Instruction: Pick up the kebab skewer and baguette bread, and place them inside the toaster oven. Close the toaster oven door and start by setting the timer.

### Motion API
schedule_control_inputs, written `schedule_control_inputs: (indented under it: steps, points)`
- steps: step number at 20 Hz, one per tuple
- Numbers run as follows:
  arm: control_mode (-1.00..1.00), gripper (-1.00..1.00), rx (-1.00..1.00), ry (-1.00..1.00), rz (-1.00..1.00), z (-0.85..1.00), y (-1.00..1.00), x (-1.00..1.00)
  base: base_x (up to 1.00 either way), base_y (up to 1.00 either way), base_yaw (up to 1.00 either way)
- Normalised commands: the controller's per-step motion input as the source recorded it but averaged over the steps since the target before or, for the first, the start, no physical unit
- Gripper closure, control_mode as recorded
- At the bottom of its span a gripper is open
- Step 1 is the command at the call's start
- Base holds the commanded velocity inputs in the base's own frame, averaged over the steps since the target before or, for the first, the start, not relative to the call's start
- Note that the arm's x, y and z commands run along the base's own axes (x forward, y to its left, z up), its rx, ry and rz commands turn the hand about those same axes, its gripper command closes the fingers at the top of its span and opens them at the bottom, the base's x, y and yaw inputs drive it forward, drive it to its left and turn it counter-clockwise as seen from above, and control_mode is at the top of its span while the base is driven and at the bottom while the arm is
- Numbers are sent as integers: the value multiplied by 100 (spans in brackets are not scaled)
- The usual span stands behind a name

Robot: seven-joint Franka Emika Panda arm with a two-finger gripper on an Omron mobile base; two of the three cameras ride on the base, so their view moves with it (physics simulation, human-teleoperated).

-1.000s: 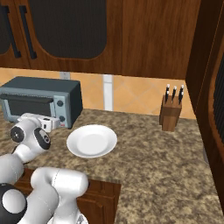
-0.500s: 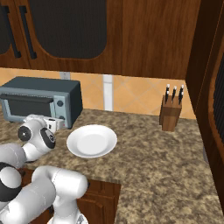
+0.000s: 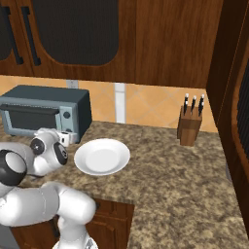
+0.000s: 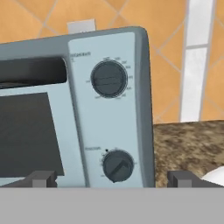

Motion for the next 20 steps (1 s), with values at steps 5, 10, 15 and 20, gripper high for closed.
schedule_control_inputs:
  steps: [5, 10, 15, 20]
  points:
    - [-100, -100, 0, 0, 0, -26, 0, 20, 0, 0, 0]
    - [-100, -100, 0, -3, 0, -16, 0, 10, 0, 0, 0]
    - [-100, -100, 0, 0, 0, -3, 1, 20, 0, 0, 0]
    - [-100, -100, 0, -1, 0, -1, 1, 9, 0, 0, 0]
